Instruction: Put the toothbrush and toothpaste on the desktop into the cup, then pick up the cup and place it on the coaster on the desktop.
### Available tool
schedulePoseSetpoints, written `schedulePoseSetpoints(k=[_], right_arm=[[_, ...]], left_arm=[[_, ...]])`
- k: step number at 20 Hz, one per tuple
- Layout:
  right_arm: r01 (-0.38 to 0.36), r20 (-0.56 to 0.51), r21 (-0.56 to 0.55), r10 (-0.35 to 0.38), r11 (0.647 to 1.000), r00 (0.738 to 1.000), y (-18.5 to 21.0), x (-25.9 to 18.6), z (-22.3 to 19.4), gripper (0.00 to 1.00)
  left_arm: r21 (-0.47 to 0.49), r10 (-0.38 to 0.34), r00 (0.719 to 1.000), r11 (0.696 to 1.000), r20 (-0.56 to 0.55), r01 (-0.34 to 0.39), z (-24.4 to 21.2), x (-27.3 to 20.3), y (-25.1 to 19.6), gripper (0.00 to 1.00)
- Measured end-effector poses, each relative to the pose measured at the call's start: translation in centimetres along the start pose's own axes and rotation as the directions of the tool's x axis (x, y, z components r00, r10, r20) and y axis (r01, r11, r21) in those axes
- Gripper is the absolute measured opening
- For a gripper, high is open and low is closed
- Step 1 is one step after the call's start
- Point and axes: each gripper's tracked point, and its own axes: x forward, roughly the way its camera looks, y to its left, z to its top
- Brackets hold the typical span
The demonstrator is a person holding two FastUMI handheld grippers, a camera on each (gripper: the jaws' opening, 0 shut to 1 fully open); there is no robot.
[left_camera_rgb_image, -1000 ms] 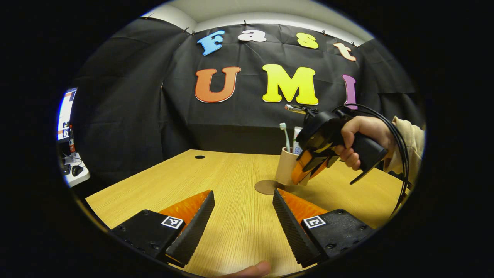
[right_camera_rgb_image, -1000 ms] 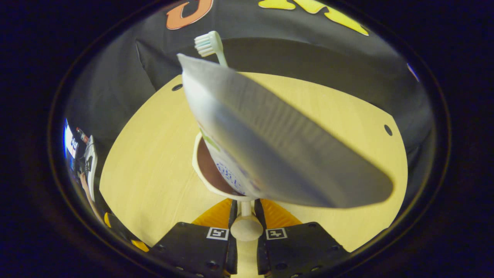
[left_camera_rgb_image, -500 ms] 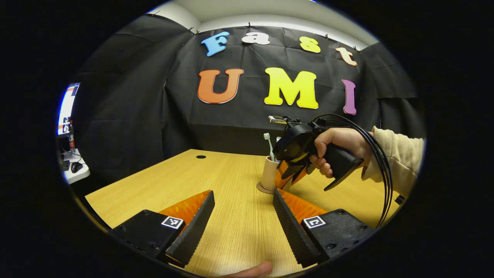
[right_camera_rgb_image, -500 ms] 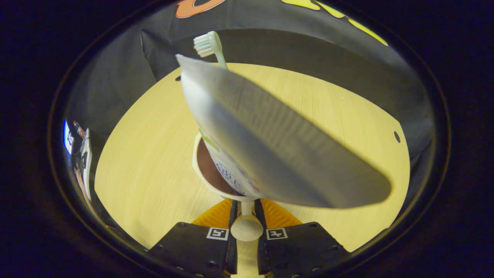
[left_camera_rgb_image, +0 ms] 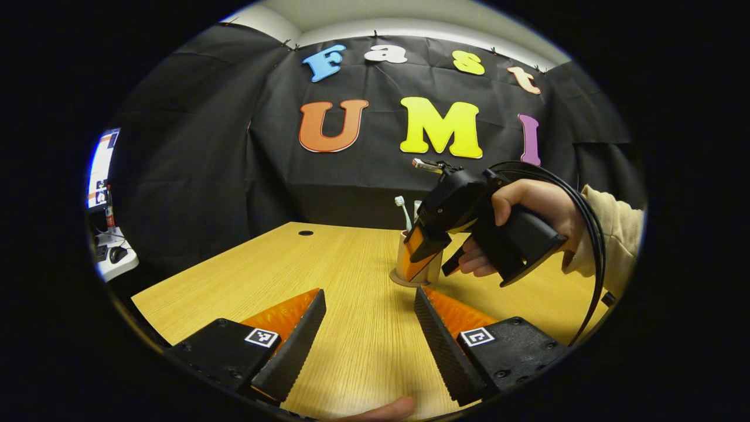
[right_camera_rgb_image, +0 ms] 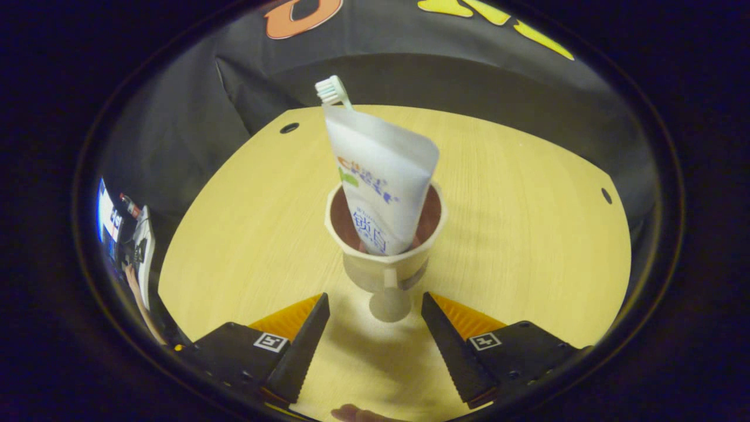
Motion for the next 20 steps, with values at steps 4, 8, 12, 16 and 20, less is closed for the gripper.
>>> schedulePoseSetpoints(k=[4, 8, 12, 16, 20], right_arm=[[-0.060, 0.092, 0.045, 0.056, 0.997, 0.994, 0.2, -3.1, -0.1, 0.96], [-0.042, 0.223, 0.041, 0.032, 0.998, 0.974, -1.9, -8.1, -0.9, 0.96], [0.012, 0.365, 0.033, -0.023, 0.999, 0.931, -5.0, -13.5, -3.0, 0.94], [0.098, 0.516, 0.055, -0.113, 0.994, 0.849, -8.7, -19.7, -6.5, 0.96], [0.136, 0.616, 0.129, -0.187, 0.982, 0.765, -11.6, -24.7, -11.2, 0.96]], left_arm=[[0.016, 0.016, 1.000, 1.000, 0.006, -0.016, 0.3, -0.5, 0.1, 0.96], [0.026, 0.032, 0.999, 0.999, 0.005, -0.032, 0.8, -0.9, 0.2, 0.97], [0.031, 0.033, 0.999, 0.999, 0.020, -0.033, 2.0, -1.7, -0.5, 0.96], [0.016, 0.009, 0.999, 1.000, 0.031, -0.009, 3.3, -2.6, -2.2, 0.96], [0.018, -0.040, 0.998, 0.999, 0.050, 0.039, 5.2, -3.6, -5.0, 0.96]])
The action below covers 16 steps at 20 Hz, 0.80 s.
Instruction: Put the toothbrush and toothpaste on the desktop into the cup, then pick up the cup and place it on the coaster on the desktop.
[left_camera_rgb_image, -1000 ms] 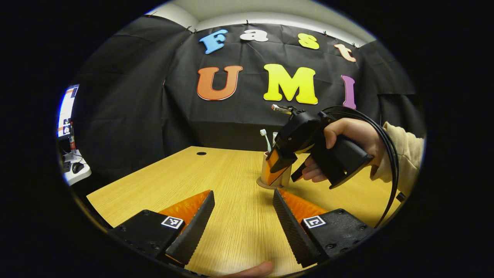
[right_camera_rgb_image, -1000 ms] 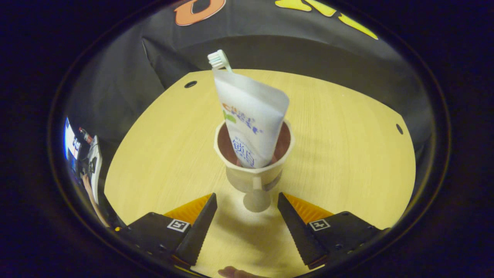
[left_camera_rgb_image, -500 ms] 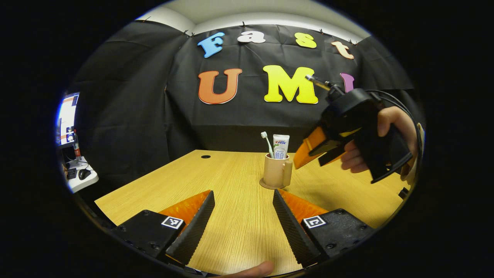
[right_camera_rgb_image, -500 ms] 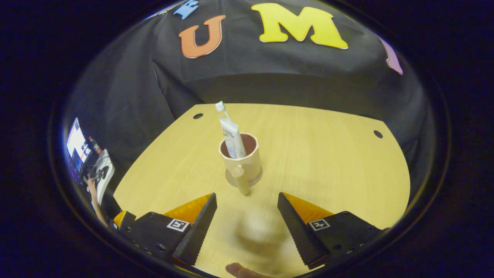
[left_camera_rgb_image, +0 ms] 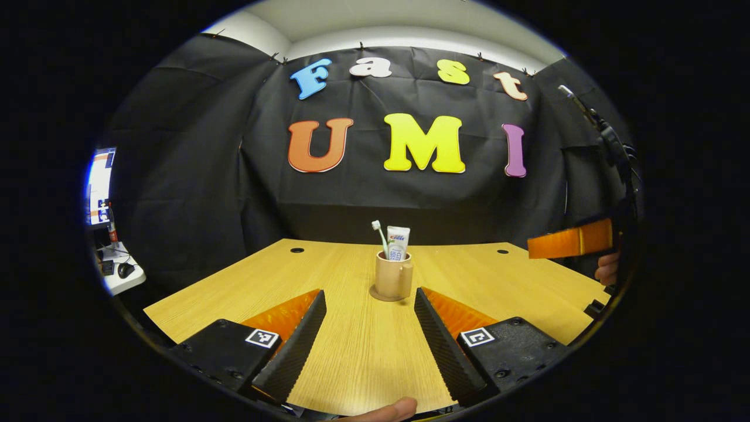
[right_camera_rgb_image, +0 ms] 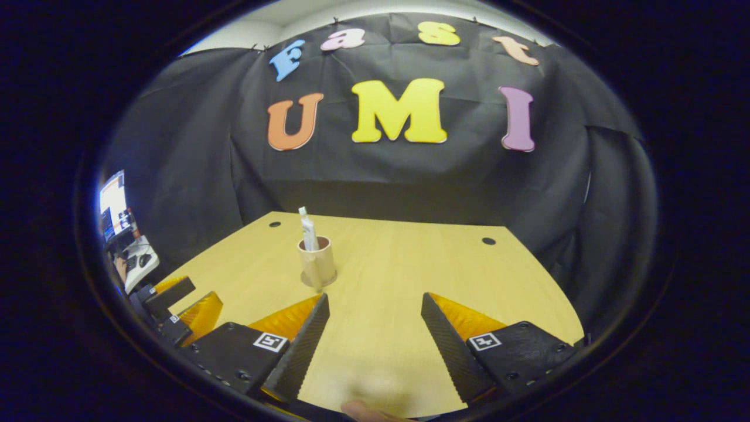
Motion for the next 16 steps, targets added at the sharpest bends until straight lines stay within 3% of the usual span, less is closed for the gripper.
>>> schedulePoseSetpoints(k=[3, 7, 16], right_arm=[[0.061, 0.098, 0.035, -0.065, 0.998, 0.993, -3.3, -5.1, -1.2, 0.96], [0.131, 0.183, 0.045, -0.137, 0.990, 0.973, -5.9, -7.9, -3.1, 0.96], [0.135, 0.186, 0.061, -0.144, 0.989, 0.972, -6.1, -8.5, -5.7, 0.96]], left_arm=[[-0.012, -0.045, 0.999, 0.999, 0.010, 0.045, 0.9, -1.2, -2.2, 0.96], [-0.008, -0.079, 0.997, 0.997, 0.008, 0.079, 1.4, -2.5, -4.1, 0.96], [0.043, -0.079, 0.996, 0.996, 0.026, 0.078, 1.9, -3.0, -4.7, 0.96]])
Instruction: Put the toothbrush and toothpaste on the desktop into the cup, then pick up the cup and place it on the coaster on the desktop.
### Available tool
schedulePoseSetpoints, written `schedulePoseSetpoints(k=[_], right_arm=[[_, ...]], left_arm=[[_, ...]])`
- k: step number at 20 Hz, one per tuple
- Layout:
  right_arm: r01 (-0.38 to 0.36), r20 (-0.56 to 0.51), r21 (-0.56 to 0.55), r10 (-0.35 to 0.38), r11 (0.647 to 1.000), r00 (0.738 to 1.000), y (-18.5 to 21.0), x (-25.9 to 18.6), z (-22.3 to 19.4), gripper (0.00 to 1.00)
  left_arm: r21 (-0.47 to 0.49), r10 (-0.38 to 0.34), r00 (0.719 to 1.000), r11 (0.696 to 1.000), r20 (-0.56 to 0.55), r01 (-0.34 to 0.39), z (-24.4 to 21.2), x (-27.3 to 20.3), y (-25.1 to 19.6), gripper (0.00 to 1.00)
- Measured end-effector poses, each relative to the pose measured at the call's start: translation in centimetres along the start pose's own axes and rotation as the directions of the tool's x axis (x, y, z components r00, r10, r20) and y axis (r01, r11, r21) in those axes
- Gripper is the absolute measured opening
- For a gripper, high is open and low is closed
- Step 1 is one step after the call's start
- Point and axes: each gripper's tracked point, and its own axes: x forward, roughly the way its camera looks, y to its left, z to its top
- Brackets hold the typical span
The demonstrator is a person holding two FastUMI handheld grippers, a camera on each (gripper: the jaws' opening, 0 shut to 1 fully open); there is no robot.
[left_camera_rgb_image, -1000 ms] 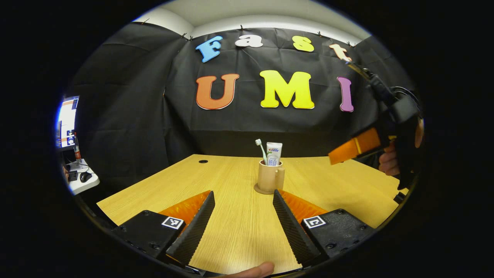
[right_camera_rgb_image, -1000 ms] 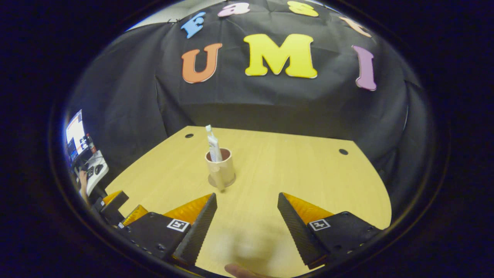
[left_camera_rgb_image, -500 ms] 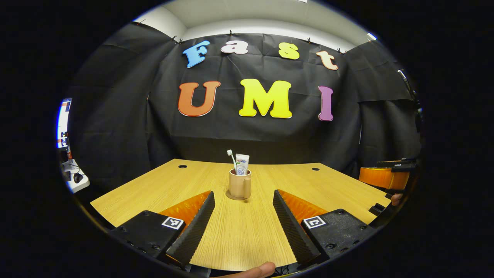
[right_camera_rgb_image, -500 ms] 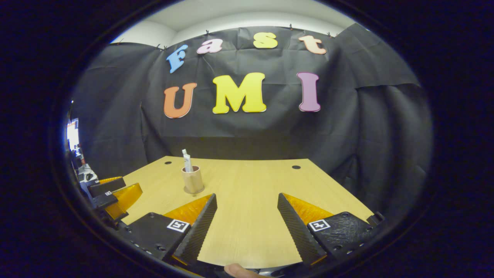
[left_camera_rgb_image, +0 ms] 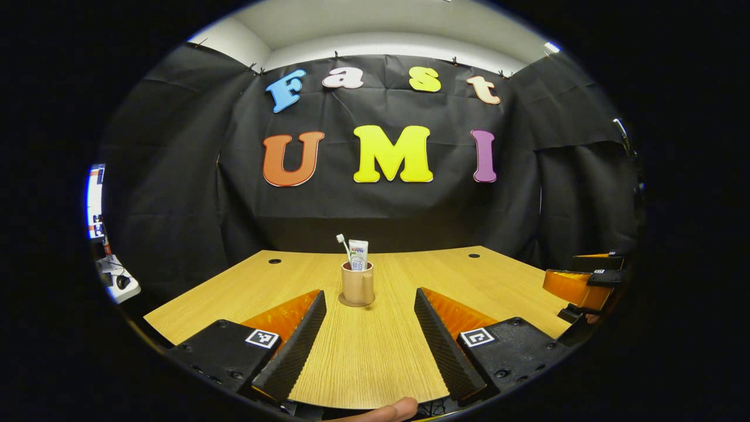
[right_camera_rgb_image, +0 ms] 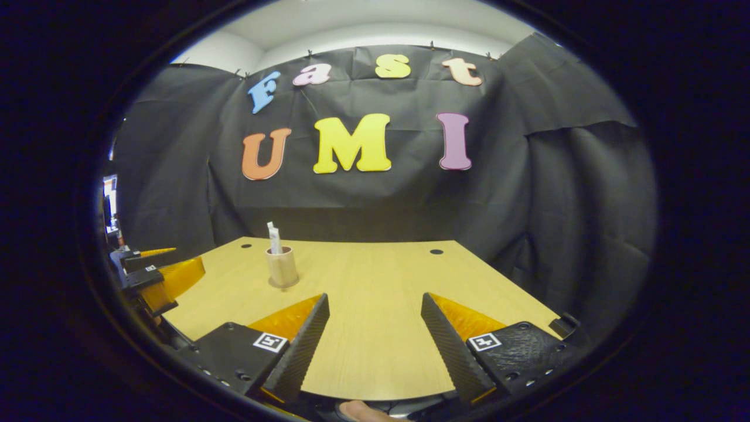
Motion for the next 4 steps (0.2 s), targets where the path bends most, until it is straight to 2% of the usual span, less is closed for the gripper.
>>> schedulePoseSetpoints(k=[4], right_arm=[[0.007, 0.003, -0.010, -0.007, 1.000, 1.000, 0.07, 0.09, -0.30, 0.96]], left_arm=[[0.001, -0.001, 1.000, 1.000, -0.016, 0.001, -0.56, 0.11, -0.18, 0.96]])
